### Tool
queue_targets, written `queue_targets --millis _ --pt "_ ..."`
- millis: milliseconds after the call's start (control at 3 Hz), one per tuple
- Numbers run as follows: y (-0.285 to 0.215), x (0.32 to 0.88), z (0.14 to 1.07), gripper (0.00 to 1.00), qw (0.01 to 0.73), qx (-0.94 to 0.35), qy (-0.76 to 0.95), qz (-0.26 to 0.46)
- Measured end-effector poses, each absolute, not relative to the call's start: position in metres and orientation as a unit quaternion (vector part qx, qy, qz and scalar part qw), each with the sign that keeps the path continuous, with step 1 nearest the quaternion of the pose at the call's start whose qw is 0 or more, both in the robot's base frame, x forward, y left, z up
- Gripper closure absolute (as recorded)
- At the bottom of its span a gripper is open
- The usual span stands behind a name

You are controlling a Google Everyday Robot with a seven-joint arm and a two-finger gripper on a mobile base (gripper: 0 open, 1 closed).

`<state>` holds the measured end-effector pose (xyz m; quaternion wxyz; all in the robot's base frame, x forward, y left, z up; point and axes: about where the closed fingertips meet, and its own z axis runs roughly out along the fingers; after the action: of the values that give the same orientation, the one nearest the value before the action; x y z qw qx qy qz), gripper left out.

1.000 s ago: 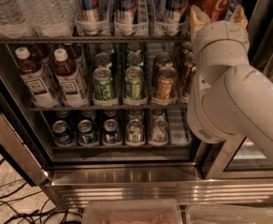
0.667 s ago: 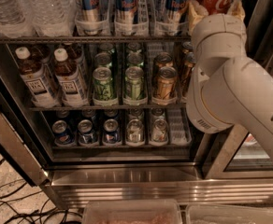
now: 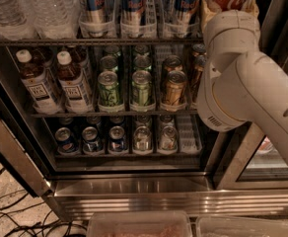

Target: Pick coke can from top shelf of fridge

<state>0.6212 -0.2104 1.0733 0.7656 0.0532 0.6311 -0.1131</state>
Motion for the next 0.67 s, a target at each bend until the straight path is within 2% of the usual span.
queue_targets --millis 333,667 --pt "-0.2176 0.6257 1.0693 0.35 0.760 0.063 0.637 -0.113" --pt "-0.2176 0.6257 1.0693 0.54 0.760 0.063 0.637 -0.113"
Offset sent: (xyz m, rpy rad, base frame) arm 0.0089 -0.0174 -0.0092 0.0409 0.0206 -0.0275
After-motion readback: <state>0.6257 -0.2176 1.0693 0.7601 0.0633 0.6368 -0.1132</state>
